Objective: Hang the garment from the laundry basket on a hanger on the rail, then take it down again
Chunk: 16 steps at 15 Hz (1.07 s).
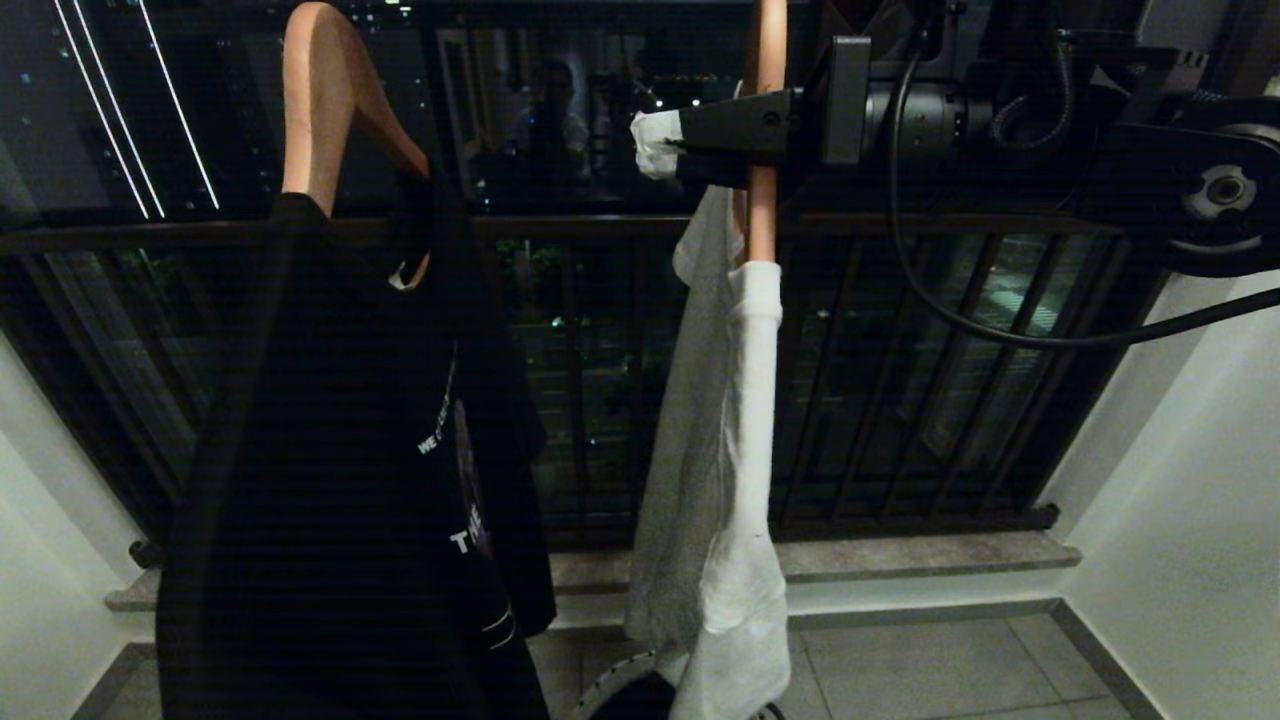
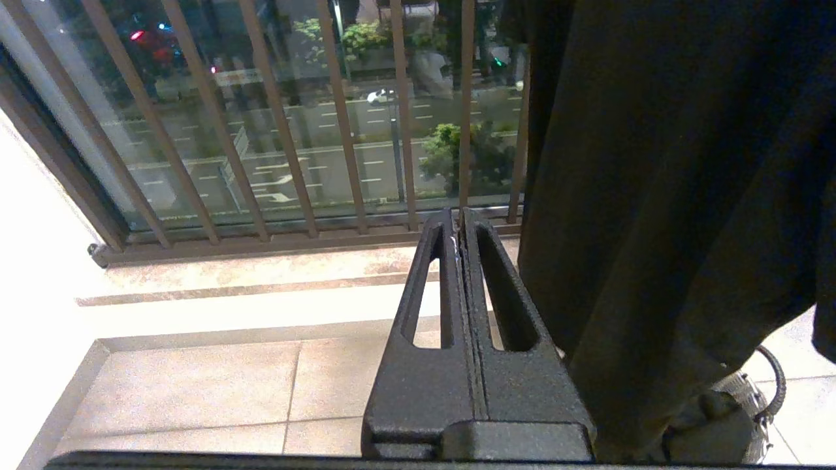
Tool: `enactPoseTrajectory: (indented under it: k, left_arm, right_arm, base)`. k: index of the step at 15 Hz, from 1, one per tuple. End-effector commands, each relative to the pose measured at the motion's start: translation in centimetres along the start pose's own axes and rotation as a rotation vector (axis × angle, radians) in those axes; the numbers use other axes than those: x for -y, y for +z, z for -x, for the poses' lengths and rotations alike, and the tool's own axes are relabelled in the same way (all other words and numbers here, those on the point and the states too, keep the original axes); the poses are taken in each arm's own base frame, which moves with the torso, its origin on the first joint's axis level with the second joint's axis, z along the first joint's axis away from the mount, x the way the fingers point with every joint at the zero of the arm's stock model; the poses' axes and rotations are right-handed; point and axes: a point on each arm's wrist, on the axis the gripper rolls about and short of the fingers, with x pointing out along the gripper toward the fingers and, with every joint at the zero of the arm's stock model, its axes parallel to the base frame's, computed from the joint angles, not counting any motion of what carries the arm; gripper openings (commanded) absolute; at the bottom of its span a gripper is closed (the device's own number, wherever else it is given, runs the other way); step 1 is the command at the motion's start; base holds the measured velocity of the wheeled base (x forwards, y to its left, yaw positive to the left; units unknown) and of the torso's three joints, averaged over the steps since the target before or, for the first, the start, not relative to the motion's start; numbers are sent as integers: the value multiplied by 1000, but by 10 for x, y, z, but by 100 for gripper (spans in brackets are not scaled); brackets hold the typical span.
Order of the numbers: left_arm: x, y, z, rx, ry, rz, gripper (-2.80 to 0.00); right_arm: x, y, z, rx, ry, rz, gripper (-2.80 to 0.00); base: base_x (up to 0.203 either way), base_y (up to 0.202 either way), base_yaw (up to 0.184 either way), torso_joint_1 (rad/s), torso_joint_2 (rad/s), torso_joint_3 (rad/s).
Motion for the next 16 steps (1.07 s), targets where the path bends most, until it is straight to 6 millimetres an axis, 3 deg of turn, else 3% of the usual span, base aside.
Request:
enactPoseTrajectory:
  k: [1, 11, 16]
  left_arm:
    - [0, -1, 0, -2, 0, 0, -280]
    - [0, -1, 0, -2, 0, 0, -280]
    - [0, -1, 0, -2, 0, 0, -280]
  right_arm:
    - [-5, 3, 2, 5, 7, 9, -280]
    - [-22, 10, 9, 19, 20, 29, -280]
    - [-43, 11, 12, 25, 44, 43, -280]
  base:
    - [0, 0, 0, 0, 0, 0]
    - [0, 0, 0, 0, 0, 0]
    - [0, 0, 0, 0, 0, 0]
